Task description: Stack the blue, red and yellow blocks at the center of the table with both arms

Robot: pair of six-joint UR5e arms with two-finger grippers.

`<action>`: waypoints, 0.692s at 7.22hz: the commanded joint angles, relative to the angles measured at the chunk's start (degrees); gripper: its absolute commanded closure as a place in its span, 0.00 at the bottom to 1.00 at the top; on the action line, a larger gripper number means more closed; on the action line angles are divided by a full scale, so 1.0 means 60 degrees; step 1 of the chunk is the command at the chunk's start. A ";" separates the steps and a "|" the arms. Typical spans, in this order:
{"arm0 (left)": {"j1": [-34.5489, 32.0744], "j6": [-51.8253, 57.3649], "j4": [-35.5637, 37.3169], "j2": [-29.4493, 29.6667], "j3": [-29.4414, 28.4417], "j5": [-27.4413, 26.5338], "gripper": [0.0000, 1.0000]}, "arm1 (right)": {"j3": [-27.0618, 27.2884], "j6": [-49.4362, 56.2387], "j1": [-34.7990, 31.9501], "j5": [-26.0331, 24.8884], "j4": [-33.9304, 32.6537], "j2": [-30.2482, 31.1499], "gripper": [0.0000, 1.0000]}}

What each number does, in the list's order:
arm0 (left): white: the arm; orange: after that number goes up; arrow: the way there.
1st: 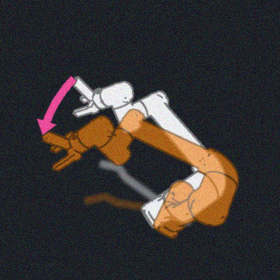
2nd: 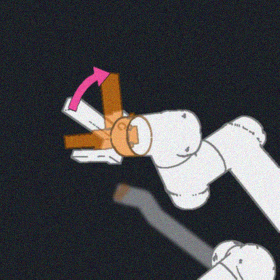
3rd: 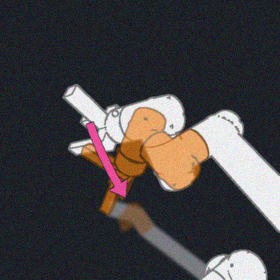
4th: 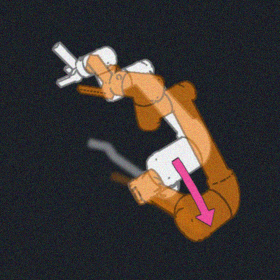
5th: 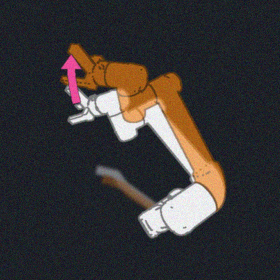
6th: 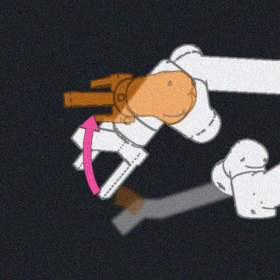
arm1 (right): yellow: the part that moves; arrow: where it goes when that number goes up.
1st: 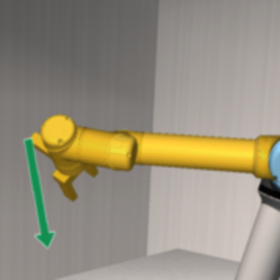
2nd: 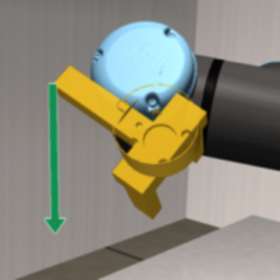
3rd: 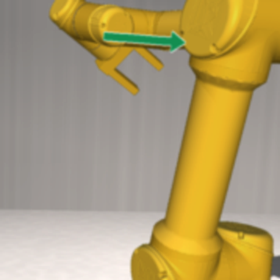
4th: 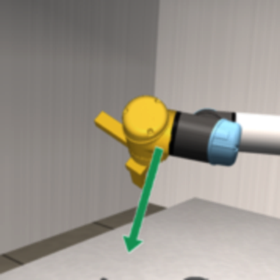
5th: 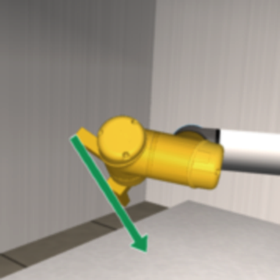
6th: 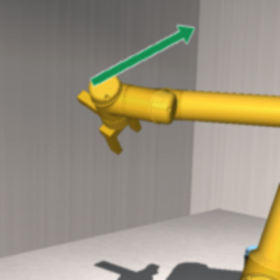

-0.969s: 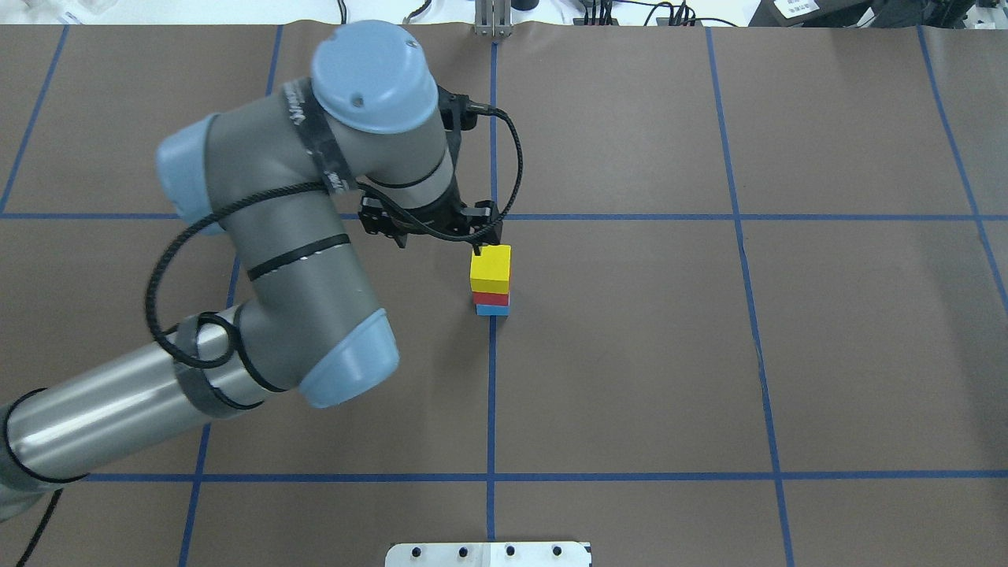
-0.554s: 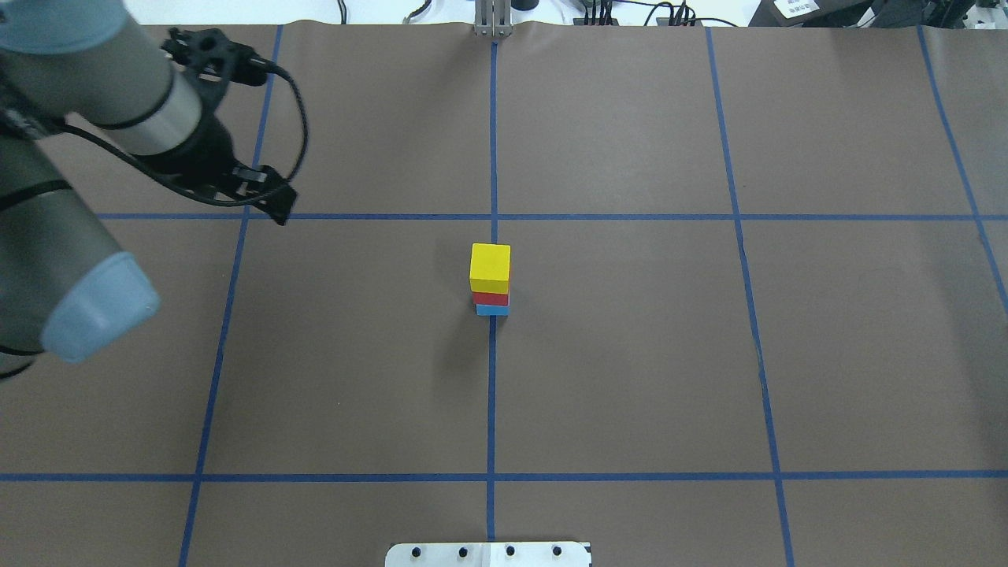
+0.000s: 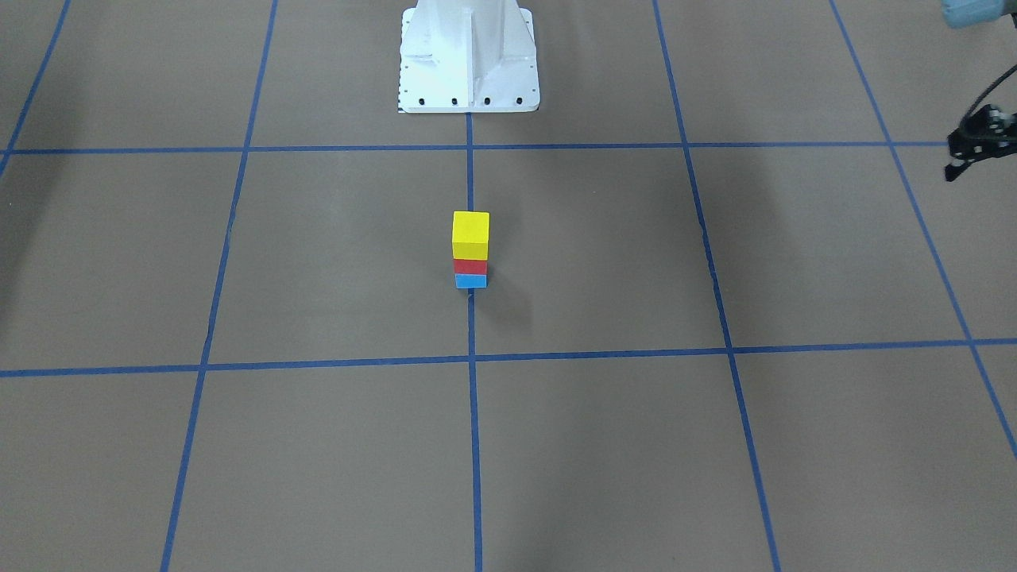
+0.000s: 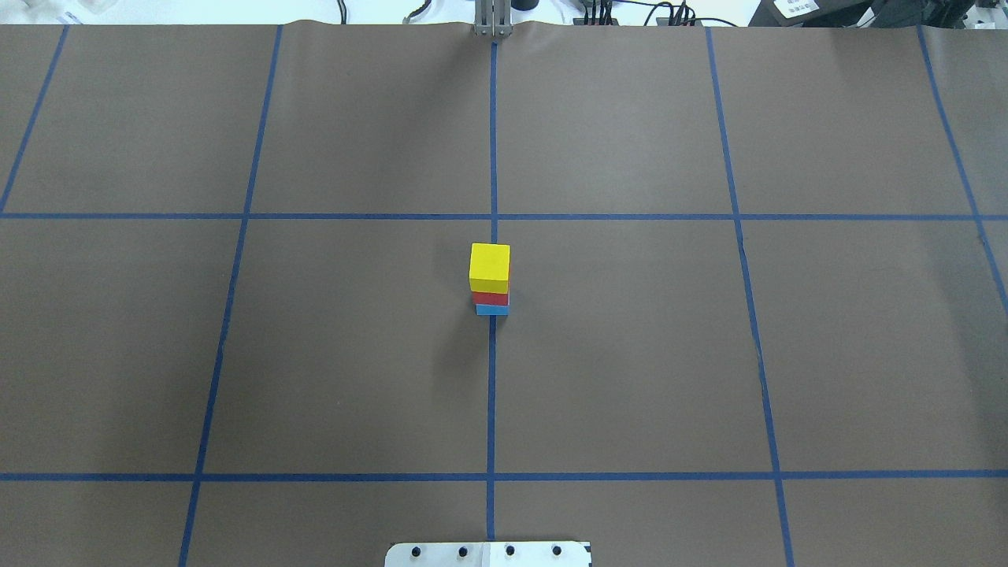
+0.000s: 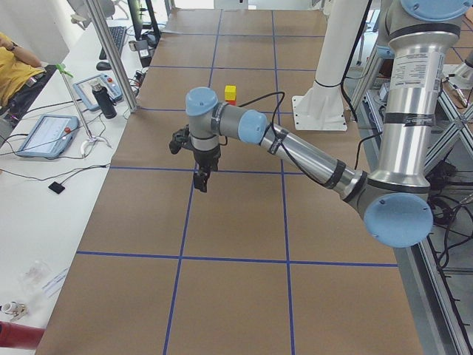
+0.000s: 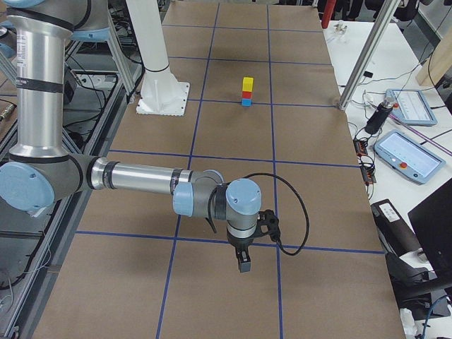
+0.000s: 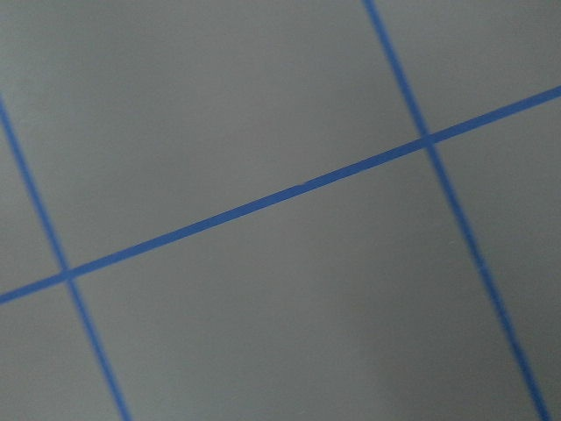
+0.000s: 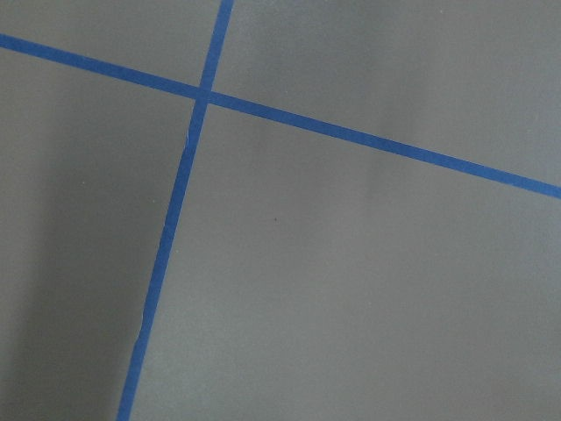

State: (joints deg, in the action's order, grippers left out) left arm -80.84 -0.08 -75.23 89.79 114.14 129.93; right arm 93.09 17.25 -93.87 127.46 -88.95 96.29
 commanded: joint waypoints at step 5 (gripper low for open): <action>-0.1249 0.0174 -0.2993 -0.2859 -0.0904 0.0113 0.00 | -0.0310 -0.0019 0.0000 0.0099 0.0000 0.0021 0.00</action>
State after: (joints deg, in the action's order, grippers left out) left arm -87.87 1.10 -85.56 77.16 108.67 130.35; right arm 91.16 17.12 -93.87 127.96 -88.95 96.49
